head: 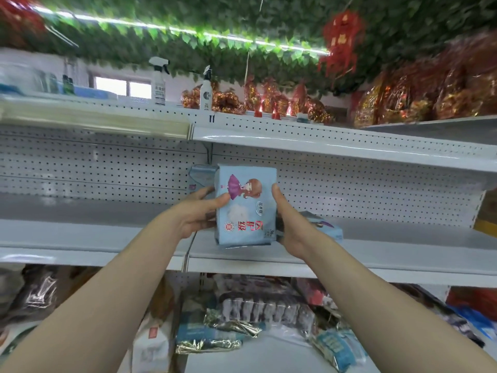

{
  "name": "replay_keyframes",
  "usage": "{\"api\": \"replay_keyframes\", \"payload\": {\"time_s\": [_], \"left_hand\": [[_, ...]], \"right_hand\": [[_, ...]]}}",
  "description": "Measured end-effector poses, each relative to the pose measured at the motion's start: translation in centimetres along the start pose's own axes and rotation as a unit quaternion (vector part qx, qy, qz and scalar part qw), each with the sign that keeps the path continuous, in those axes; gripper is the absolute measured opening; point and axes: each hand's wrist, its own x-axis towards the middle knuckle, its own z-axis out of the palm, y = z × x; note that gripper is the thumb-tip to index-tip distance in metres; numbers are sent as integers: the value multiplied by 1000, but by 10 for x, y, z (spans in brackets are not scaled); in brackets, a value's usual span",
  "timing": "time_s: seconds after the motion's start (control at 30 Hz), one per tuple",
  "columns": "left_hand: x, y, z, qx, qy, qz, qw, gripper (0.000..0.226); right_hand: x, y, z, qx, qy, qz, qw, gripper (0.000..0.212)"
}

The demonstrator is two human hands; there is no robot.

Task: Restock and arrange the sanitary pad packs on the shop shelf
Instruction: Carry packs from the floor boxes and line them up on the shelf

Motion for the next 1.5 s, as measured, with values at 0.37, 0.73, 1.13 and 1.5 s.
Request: {"api": "replay_keyframes", "payload": {"time_s": [0.37,0.73,1.13,1.5], "left_hand": [[4,-3,-21,-28,-19,-1,999,72],[32,-26,-36,-101,41,31,994,80],[52,-36,-40,-176,70,28,981,38],[69,-50,-73,-36,69,72,994,43]], "right_hand": [[32,-8,5,-26,22,32,999,81],[60,24,22,66,-32,35,997,58],[81,34,21,165,-52,0,985,84],[106,50,47,49,-71,-24,996,57]]}}
